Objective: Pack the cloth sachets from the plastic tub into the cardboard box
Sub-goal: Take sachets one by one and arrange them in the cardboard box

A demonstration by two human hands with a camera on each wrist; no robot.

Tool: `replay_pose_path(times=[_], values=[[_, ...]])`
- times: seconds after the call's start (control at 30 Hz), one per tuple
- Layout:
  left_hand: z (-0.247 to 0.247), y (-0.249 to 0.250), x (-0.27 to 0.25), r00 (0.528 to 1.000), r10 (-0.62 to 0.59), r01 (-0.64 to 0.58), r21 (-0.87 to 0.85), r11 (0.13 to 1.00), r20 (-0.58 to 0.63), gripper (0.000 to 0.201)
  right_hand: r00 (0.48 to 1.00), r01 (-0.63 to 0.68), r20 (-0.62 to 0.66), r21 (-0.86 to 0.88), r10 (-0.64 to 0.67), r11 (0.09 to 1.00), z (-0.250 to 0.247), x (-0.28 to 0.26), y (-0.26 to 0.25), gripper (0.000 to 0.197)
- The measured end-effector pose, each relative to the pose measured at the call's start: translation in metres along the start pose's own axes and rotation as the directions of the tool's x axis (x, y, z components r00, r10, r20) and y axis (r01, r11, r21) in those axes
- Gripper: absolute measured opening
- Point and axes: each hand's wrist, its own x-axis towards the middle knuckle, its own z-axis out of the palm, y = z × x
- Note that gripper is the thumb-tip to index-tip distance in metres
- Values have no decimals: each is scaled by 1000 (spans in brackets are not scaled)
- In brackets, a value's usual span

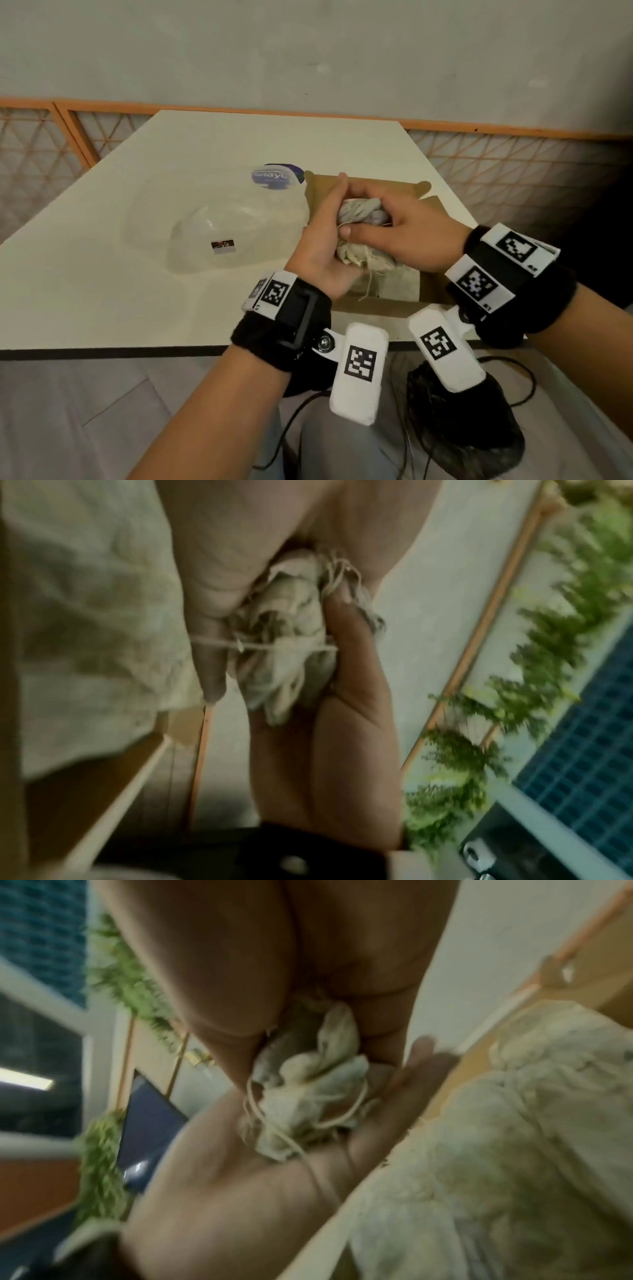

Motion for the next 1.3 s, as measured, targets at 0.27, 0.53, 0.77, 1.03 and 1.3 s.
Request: replay_pose_path(times=[0.27,0.53,0.77,1.03,1.3], values=[[-14,-24,2,998,-50,55,-138,989,35,27,998,-66,-53,-596,43,800,13,-10,18,46],[-41,-29,16,993,-79,93,-179,979,86,32,993,-29,-111,162,47,986,-4,-35,30,54],[-31,-13,21,991,5,-13,61,998,130,7,850,-37,-395,613,347,789,-19,-54,66,21],[-26,-13,39,990,140,-133,472,871,21,11,863,-46,-340,683,373,729,-16,-48,63,41],[-30,-13,40,996,86,-65,385,921,-36,3,839,-85,-363,649,405,756,2,-33,69,18]])
